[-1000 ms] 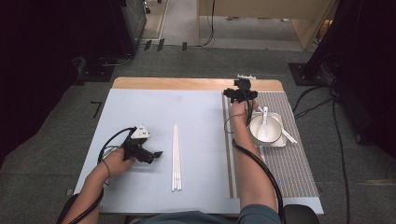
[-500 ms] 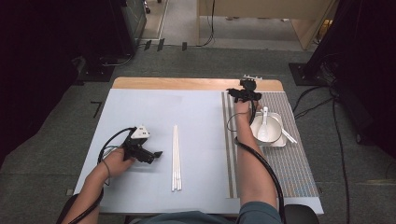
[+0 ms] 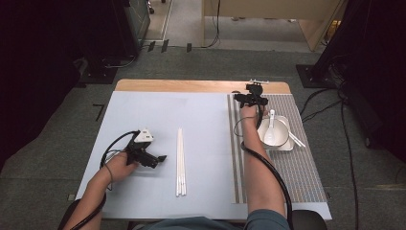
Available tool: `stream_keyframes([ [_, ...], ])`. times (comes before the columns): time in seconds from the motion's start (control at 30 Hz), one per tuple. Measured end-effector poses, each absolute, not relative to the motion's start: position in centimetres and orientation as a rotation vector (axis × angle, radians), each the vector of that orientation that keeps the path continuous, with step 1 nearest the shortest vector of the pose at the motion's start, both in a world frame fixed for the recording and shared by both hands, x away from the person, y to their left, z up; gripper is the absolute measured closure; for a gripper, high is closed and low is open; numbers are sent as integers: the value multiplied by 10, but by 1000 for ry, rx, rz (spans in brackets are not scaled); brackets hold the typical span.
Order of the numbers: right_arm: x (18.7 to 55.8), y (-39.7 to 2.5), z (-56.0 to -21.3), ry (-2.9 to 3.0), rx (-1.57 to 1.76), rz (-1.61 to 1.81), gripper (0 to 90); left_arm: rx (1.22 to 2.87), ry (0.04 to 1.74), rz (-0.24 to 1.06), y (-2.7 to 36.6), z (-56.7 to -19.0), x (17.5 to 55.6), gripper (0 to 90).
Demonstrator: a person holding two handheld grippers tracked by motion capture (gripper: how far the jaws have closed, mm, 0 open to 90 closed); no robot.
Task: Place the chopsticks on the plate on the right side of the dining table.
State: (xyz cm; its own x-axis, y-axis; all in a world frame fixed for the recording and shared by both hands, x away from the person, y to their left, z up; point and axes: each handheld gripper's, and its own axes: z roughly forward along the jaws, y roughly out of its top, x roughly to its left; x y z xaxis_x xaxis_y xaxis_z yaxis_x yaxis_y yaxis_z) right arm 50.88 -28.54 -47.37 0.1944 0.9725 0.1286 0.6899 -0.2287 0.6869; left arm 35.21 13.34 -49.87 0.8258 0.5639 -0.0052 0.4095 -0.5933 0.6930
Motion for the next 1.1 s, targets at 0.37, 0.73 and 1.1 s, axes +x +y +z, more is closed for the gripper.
stream_keyframes([
  [0.37,507,-282,-472,1536,1972,792,167,2286,709,279,133,-499,352,0],
  [0.73,504,-281,-475,1540,1981,759,163,2286,709,279,133,-499,352,0],
  [1.1,496,-273,-477,1579,1981,758,161,2286,710,279,133,-499,352,0],
])
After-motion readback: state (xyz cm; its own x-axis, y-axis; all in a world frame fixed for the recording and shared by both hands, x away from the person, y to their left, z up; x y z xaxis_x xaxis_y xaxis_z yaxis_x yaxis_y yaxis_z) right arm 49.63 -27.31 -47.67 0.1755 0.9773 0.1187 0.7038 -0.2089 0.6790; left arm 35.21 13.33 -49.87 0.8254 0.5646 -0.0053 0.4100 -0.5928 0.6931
